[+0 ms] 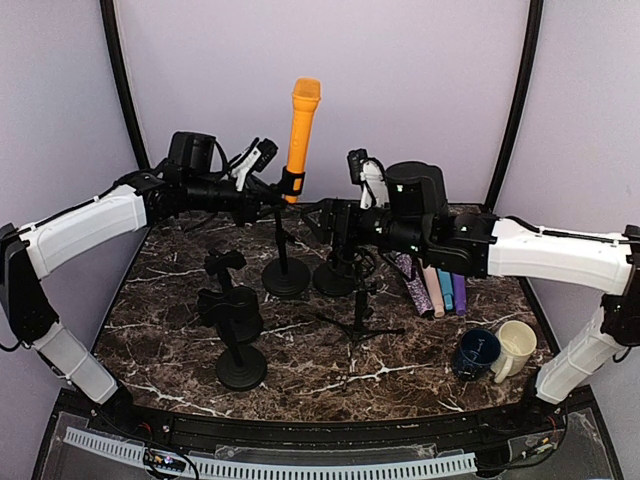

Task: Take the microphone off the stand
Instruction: Pick up the microphone stand with the microphone from the center of the board, then unscrew the knob on the stand of the microphone stand.

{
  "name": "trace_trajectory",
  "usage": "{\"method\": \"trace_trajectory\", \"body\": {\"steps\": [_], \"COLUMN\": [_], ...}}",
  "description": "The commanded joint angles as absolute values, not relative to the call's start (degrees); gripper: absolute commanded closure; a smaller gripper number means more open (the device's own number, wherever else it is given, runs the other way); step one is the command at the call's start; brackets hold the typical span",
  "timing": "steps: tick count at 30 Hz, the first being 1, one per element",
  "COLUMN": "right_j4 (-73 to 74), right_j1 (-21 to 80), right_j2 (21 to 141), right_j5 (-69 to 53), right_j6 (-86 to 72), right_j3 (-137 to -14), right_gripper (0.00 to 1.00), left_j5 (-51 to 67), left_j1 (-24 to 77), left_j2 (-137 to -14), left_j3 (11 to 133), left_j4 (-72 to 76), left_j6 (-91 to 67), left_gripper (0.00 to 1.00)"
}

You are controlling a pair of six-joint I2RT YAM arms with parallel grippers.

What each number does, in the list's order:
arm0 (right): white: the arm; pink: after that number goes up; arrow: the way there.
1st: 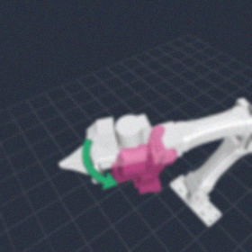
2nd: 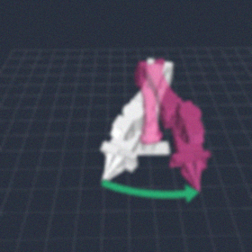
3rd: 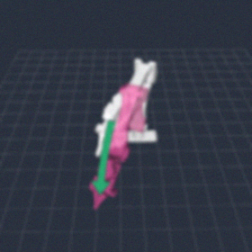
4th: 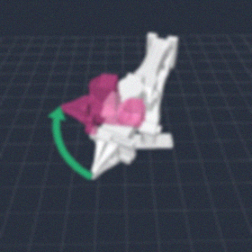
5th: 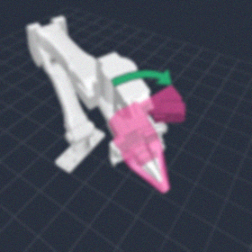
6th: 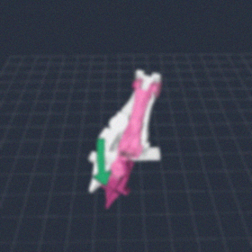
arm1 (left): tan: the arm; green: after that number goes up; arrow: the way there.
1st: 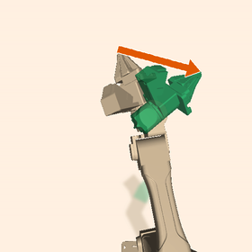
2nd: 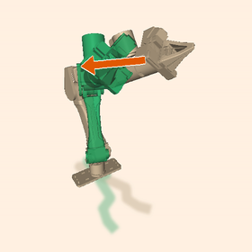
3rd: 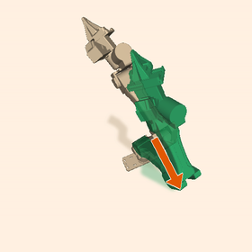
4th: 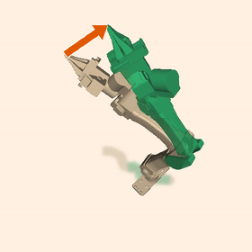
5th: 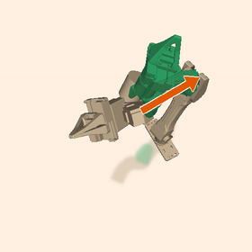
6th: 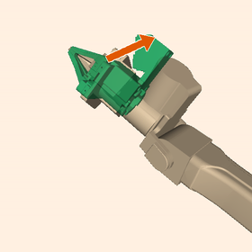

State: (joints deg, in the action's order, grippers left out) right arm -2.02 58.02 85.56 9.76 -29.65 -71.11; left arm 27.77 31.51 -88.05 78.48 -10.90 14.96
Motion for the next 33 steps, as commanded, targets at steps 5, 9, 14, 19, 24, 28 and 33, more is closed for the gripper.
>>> {"method": "trace_trajectory", "body": {"steps": [5, 9, 14, 19, 24, 28, 33], "right_j4": [3.55, 2.66, 0.28, -1.87, -2.95, -3.78, -4.86], "right_j1": [56.93, 54.78, 53.97, 53.96, 53.90, 53.80, 53.70], "right_j2": [90.95, 93.17, 95.94, 99.04, 100.72, 101.77, 102.50], "right_j5": [3.99, -1.27, -6.33, -8.81, -9.22, -9.45, -9.34], "right_j6": [-36.08, -42.61, -46.70, -48.26, -48.71, -49.28, -49.81], "right_j3": [-79.73, -80.89, -82.24, -84.51, -85.32, -85.99, -86.04], "right_gripper": [0.12, 0.17, 0.19, 0.24, 0.29, 0.34, 0.43], "left_j5": [28.21, 29.88, 30.87, 31.66, 31.73, 32.18, 32.26], "left_j1": [31.55, 31.55, 31.51, 31.55, 31.55, 31.55, 31.55], "left_j2": [-81.72, -80.71, -80.01, -79.99, -79.63, -79.54, -79.52], "left_j3": [85.57, 85.87, 86.05, 85.91, 85.87, 85.74, 85.59], "left_j4": [-7.58, -7.39, -7.44, -7.48, -7.21, -7.17, -7.24], "left_j6": [8.01, 6.61, 5.80, 5.17, 5.01, 4.88, 4.83], "left_gripper": [1.00, 1.00, 1.00, 1.00, 1.00, 1.00, 1.00]}}
